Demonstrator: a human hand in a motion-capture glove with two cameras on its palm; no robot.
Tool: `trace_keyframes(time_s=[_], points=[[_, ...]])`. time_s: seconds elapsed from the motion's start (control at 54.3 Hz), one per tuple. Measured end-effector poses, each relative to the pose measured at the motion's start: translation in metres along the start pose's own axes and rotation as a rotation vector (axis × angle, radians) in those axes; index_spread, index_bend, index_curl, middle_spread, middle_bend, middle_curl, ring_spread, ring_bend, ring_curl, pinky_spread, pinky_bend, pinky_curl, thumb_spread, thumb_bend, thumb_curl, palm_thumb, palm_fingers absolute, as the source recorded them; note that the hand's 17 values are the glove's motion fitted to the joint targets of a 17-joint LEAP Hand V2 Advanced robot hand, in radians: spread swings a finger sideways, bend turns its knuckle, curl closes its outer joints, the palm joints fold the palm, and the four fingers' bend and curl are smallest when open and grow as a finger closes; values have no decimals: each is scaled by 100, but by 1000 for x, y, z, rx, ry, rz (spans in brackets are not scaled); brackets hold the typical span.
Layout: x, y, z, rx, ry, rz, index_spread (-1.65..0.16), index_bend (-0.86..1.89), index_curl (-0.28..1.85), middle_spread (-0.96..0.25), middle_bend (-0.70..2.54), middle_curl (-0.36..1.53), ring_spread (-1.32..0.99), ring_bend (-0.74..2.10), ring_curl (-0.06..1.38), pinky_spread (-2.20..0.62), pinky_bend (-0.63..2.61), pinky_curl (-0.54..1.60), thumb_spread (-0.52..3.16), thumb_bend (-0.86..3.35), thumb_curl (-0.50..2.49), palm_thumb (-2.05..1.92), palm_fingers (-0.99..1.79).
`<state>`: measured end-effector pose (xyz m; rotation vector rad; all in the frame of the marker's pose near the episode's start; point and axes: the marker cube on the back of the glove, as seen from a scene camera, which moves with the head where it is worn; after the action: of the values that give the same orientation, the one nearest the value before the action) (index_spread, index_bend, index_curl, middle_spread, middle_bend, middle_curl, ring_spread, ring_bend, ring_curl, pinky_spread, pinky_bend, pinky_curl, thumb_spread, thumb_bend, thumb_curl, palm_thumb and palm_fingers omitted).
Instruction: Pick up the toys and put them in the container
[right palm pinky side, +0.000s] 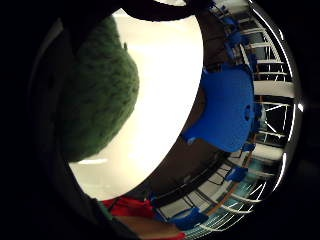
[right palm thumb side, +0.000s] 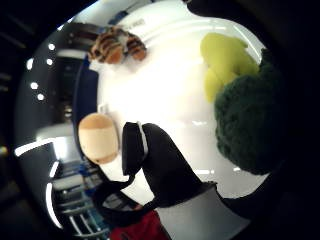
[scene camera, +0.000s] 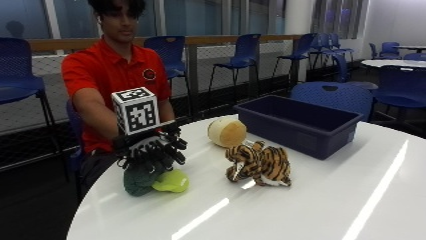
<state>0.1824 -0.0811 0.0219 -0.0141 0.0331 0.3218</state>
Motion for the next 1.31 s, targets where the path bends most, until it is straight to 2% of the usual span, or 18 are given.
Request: trace_keyframes(time_s=[0.166, 0.276, 0.368, 0.479, 0.718, 0.792, 0.81, 0.865, 0.884, 0.902, 1.086, 1.307], points=[[13, -11, 13, -62, 10, 37, -36, 18, 31, -12, 15, 27, -11, 16, 13, 5, 50, 32, 112, -7, 14, -10, -10], [19, -17, 27, -115, -5, 54, -37, 14, 30, -11, 12, 25, -9, 14, 13, 8, 74, 37, 112, -6, 15, -7, -8], [22, -19, 35, -86, 1, 66, -36, 9, 27, -10, 11, 23, -7, 16, 13, 8, 99, 44, 113, -3, 17, -3, -9], [24, -21, 37, -40, 11, 78, -36, 2, 20, -10, 18, 24, -9, 42, 20, 1, 109, 47, 117, 0, 20, 3, 1], [24, -31, 34, -51, 20, 97, -36, 0, 6, -15, 34, 31, -28, 95, 36, -26, 117, 45, 126, 0, 26, 11, 22], [21, -33, 34, -14, 23, 83, -36, -2, 2, -19, 45, 35, -35, 112, 42, -32, 122, 46, 132, 2, 28, 16, 36], [21, -33, 34, -6, 23, 78, -36, -1, 1, -19, 43, 34, -36, 109, 40, -33, 123, 45, 132, 2, 28, 15, 31], [19, -34, 34, 13, 26, 61, -38, 3, -1, -24, 51, 37, -40, 120, 44, -35, 128, 47, 138, 7, 31, 24, 48], [18, -34, 33, 18, 28, 54, -37, 0, -1, -24, 51, 37, -41, 120, 44, -36, 127, 46, 138, 5, 30, 22, 40], [17, -34, 33, 24, 32, 45, -39, 6, 0, -26, 54, 39, -42, 124, 46, -36, 130, 48, 140, 9, 32, 28, 50], [10, -34, 30, 69, 57, -32, -44, 26, 8, -36, 59, 43, -48, 120, 48, -38, 137, 51, 125, 21, 49, 61, 76], [-12, -17, 20, 32, 14, -108, -46, 39, 17, -41, 69, 51, -50, 120, 51, -39, 128, 51, 98, 20, 65, 69, 94]])
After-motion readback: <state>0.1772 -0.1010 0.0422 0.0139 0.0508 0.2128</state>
